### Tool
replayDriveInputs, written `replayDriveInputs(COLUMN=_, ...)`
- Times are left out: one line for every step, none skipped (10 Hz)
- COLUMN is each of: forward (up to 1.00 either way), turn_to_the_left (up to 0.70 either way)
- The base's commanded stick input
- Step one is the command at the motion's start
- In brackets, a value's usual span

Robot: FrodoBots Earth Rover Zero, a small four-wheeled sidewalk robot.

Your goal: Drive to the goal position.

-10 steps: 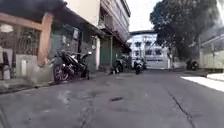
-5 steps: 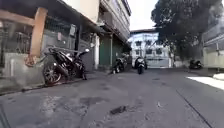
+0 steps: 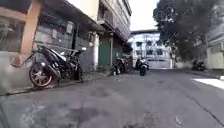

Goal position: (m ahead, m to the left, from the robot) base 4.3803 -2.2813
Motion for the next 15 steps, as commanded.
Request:
replayDriveInputs(forward=0.98, turn_to_the_left=-0.01)
replayDriveInputs(forward=0.98, turn_to_the_left=-0.01)
replayDriveInputs(forward=0.98, turn_to_the_left=-0.10)
replayDriveInputs(forward=0.98, turn_to_the_left=-0.15)
replayDriveInputs(forward=0.98, turn_to_the_left=-0.17)
replayDriveInputs(forward=0.98, turn_to_the_left=-0.17)
replayDriveInputs(forward=0.98, turn_to_the_left=-0.21)
replayDriveInputs(forward=0.98, turn_to_the_left=-0.23)
replayDriveInputs(forward=0.98, turn_to_the_left=-0.24)
replayDriveInputs(forward=0.98, turn_to_the_left=-0.24)
replayDriveInputs(forward=0.98, turn_to_the_left=-0.24)
replayDriveInputs(forward=0.98, turn_to_the_left=-0.24)
replayDriveInputs(forward=0.98, turn_to_the_left=-0.24)
replayDriveInputs(forward=0.98, turn_to_the_left=-0.24)
replayDriveInputs(forward=0.96, turn_to_the_left=-0.30)
